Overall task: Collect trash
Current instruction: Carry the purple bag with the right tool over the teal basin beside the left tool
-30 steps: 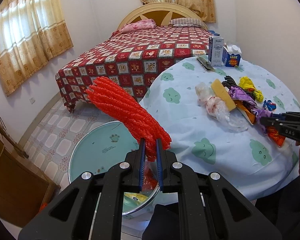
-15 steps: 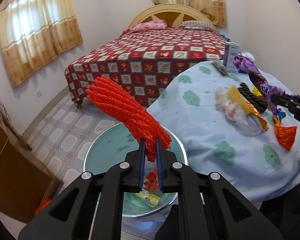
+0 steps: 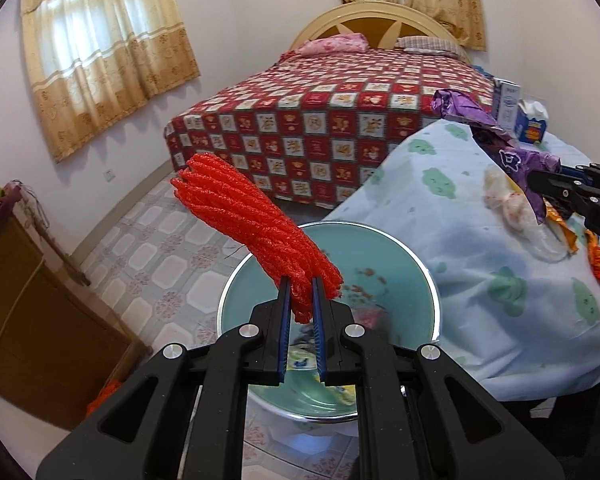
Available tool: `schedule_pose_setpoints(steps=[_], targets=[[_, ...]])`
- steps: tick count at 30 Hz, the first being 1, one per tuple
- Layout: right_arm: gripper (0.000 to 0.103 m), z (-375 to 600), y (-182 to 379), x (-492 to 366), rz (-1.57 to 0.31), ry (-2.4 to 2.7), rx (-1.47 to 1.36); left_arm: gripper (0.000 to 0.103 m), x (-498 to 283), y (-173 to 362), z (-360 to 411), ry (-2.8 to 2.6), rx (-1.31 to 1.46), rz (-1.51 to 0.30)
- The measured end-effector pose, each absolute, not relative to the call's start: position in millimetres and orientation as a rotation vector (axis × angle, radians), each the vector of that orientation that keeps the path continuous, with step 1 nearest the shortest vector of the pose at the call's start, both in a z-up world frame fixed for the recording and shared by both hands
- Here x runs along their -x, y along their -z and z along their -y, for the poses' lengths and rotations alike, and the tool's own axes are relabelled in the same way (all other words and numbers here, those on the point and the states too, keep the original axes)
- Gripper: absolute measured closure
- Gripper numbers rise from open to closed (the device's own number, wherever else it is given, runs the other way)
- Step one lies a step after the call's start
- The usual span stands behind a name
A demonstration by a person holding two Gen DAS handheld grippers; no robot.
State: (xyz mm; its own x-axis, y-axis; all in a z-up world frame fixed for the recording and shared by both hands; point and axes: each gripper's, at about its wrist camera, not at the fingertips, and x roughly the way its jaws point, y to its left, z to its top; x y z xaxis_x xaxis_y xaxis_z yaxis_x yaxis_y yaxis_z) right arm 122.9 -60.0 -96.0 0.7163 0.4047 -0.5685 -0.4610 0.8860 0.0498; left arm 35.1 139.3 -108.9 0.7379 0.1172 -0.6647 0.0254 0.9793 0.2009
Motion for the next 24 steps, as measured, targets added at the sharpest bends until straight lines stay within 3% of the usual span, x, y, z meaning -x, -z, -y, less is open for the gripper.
schedule_pose_setpoints(steps=[24], targets=[[0.090,-5.1,109.6,-130.9,-0.632,-0.592,0.166,0.092,-34.6,107.1,-172.1,-0.171,-0.209,-0.741]])
